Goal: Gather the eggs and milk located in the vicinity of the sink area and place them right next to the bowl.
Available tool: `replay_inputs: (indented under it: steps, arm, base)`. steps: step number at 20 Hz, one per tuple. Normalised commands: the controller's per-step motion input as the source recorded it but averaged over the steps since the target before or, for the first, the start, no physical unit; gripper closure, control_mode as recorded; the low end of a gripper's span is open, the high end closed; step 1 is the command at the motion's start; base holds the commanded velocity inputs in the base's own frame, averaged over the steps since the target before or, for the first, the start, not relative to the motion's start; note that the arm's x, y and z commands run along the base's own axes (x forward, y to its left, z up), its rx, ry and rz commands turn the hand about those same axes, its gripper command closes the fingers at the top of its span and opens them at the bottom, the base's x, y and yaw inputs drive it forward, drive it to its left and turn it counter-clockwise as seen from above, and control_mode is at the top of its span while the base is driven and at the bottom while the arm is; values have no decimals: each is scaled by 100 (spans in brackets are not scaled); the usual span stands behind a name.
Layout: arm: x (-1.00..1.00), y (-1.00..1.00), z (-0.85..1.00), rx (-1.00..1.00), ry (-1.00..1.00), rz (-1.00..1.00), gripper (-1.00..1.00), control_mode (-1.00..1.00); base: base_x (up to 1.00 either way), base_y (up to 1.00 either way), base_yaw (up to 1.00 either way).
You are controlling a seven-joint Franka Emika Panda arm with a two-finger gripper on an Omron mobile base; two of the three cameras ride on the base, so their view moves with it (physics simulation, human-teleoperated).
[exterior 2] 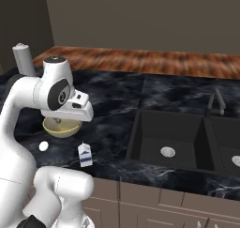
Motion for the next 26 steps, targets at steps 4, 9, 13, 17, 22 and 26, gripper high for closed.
replay_inputs:
  steps: [4, 9, 13, 17, 22, 26]
  arm:
    - [-28, 0, -26, -16, 2, 0, -100, -100]
    - [10, 0, -19, -3, -2, 0, -100, -100]
    - [37, 3, -9, 1, 0, 0, -100, -100]
    - [19, 12, -21, 4, 0, 0, -100, -100]
    - [4, 6, -36, 0, 4, 0, -100, -100]
    - [26, 0, -37, -2, 0, 0, -100, -100]
  base:
    - [0, 0, 0]
    - [0, 0, 0]
    - [0, 0, 0]
    - [0, 0, 0]
    - [0, 0, 0]
    - [0, 0, 0]
